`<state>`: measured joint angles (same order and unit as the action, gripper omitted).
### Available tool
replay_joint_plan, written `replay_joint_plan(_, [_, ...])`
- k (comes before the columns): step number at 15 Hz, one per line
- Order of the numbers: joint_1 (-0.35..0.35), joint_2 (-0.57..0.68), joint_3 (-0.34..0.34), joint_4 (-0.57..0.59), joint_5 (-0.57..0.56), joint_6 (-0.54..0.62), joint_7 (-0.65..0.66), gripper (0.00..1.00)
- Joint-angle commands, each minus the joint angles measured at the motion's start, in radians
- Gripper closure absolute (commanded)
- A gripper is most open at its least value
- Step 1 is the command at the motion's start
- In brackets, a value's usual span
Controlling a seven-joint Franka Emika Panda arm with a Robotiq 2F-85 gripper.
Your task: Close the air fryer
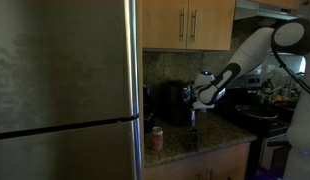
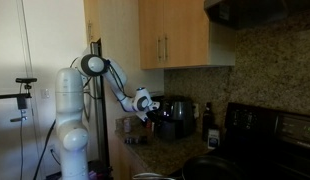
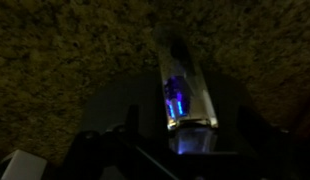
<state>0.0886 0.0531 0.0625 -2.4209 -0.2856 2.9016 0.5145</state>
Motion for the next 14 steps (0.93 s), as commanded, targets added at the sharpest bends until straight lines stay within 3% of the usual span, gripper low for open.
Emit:
replay_joint_plan(1, [-0.012,0.138,-0.041,0.153,-0.126,0.015,0.092,0.0])
replay_joint_plan(7, [0.014,0.29,-0.073,0.386,-0.137,-0.031,0.117,0.0])
replay_joint_plan(14, [0.024,0.252,-0.066,0.378,-0.123,-0.086,0.108,0.0])
